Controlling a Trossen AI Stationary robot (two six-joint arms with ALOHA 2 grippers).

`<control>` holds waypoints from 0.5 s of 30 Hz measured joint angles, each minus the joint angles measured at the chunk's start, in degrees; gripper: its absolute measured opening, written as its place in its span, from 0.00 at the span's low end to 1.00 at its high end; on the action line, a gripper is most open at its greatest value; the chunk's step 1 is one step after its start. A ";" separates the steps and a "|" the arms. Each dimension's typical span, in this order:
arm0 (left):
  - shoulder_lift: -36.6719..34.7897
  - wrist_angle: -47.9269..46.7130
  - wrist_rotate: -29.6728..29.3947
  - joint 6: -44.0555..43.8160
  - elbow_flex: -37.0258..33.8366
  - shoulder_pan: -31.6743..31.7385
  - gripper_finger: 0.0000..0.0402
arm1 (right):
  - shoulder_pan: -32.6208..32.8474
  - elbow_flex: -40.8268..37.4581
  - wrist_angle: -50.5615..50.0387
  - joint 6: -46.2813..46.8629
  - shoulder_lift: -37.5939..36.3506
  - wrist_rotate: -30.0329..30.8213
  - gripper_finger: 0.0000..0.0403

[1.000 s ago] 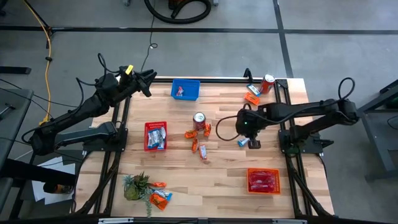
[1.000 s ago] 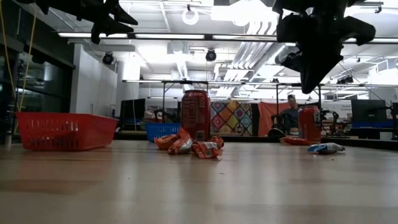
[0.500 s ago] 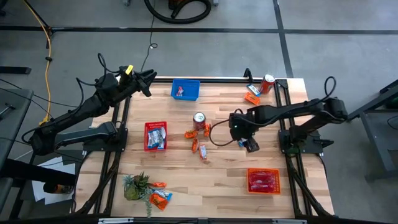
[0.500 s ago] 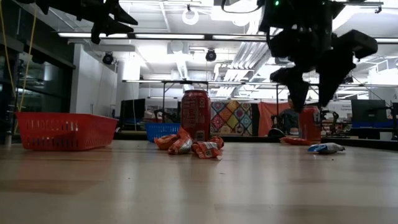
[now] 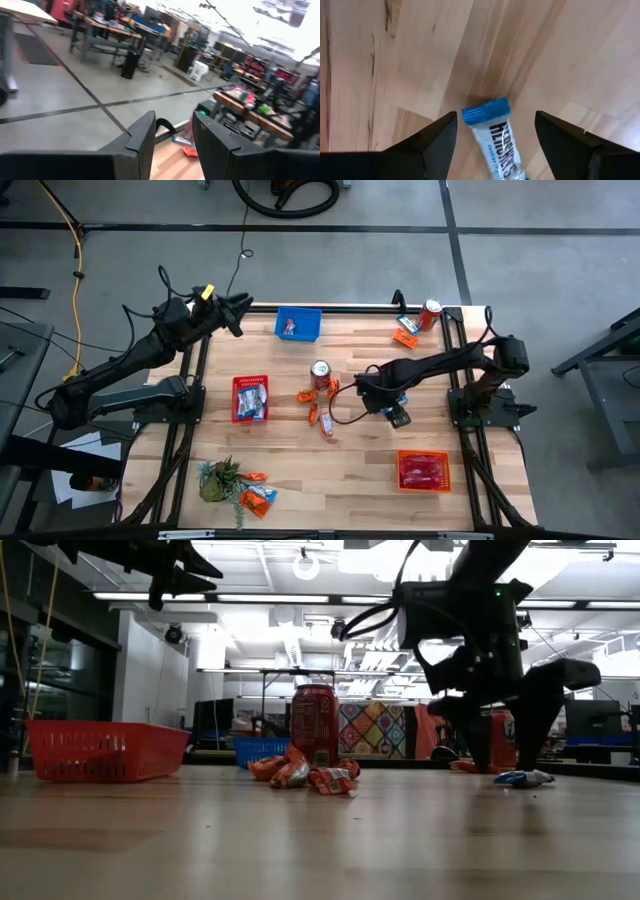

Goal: Sort candy
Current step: Put the white chocolate into the red bin

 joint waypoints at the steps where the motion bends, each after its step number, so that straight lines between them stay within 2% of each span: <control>1: 0.00 0.00 1.14 -0.02 0.01 0.00 0.29 | 0.15 0.00 0.06 -0.01 0.18 -0.01 0.65; 4: 0.00 0.00 3.66 -0.03 0.01 -0.01 0.29 | 0.72 0.00 0.25 -0.02 0.55 0.01 0.65; 10: 0.09 0.02 3.75 2.99 0.01 -0.02 0.29 | 3.08 0.00 0.91 -0.03 1.25 2.16 0.65; 15: 1.82 0.03 7.07 7.00 0.01 0.00 0.29 | 5.70 0.00 0.23 0.13 3.49 4.85 0.58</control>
